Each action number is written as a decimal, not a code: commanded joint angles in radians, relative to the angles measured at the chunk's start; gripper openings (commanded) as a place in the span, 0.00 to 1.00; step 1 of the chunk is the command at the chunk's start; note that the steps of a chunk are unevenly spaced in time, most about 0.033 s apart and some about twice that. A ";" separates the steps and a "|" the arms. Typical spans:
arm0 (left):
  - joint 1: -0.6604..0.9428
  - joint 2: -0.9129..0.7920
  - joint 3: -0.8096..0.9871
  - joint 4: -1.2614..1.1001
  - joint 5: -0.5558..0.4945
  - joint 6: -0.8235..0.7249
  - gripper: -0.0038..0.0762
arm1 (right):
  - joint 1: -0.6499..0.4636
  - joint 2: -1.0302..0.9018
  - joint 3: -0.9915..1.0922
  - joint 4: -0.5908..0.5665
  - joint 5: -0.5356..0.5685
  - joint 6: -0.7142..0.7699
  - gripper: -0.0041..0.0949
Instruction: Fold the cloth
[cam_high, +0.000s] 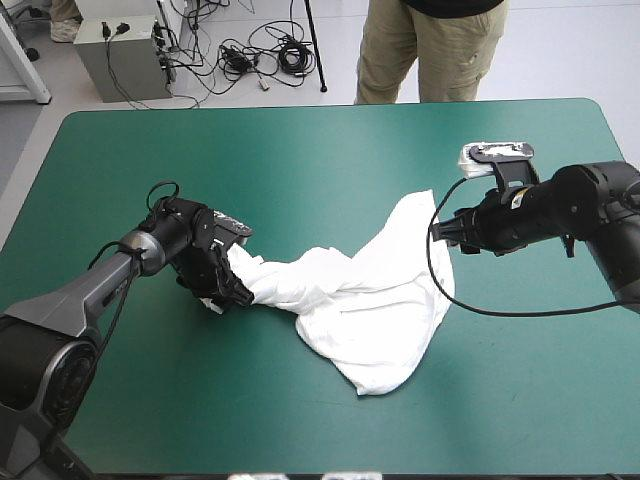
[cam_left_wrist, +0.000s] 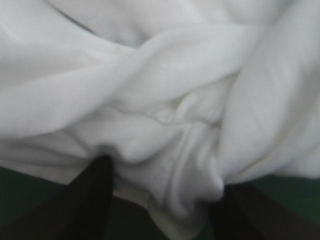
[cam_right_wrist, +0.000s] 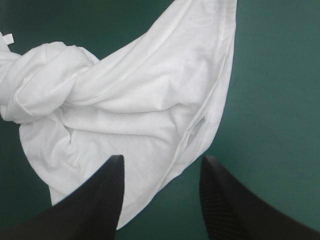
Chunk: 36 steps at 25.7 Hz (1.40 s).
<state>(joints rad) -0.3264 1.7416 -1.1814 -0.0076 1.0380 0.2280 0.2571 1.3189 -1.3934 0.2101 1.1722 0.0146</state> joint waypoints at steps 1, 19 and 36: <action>-0.003 0.006 -0.002 -0.044 0.016 0.029 0.27 | 0.001 -0.032 -0.025 0.013 0.031 -0.031 0.48; -0.001 0.008 -0.002 -0.049 0.019 0.041 0.04 | 0.639 -0.008 0.256 -0.157 -0.164 0.245 0.52; -0.001 0.008 -0.002 -0.049 0.019 0.038 0.04 | 0.732 0.331 0.358 -0.238 -0.276 0.240 0.51</action>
<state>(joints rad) -0.3170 1.7537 -1.1873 0.0454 1.0404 0.2680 0.9864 1.6190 -1.0261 -0.0300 0.9123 0.2674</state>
